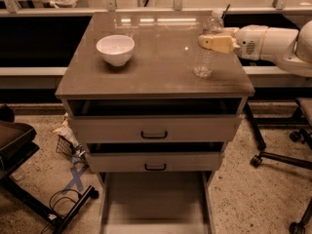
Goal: Pick water bottle from bottom drawer and place on counter
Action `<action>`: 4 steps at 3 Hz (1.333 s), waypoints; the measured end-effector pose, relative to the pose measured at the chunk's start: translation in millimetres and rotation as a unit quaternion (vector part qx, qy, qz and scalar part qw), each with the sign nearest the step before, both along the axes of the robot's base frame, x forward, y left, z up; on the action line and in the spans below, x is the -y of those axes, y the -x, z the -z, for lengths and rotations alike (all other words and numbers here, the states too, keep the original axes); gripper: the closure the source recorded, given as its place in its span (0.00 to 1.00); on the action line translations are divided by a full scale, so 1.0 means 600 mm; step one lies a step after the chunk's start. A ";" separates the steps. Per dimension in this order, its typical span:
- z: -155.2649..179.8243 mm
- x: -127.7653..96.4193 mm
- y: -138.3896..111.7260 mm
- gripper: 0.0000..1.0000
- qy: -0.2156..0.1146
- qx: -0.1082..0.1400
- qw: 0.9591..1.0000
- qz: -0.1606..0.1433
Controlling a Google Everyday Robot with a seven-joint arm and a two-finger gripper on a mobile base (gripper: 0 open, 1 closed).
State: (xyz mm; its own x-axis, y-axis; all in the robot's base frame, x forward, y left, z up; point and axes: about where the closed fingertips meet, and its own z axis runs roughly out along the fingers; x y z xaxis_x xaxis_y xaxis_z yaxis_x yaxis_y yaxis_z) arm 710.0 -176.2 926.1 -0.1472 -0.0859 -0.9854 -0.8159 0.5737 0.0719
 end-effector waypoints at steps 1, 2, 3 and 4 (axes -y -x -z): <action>0.020 0.006 -0.005 1.00 -0.007 -0.009 1.000 0.001; 0.015 0.006 -0.005 1.00 -0.007 -0.010 1.000 0.001; 0.015 0.006 -0.005 0.79 -0.007 -0.010 1.000 0.001; 0.015 0.006 -0.005 0.56 -0.007 -0.010 1.000 0.001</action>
Offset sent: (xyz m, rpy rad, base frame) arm 0.0105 -0.0224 -0.0660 0.0160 0.1363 -0.0367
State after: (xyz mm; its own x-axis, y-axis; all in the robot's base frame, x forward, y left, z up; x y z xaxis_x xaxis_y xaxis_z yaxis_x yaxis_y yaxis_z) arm 712.9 -179.8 917.1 -0.1661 -0.0728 -0.9834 -0.8137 0.5734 0.0950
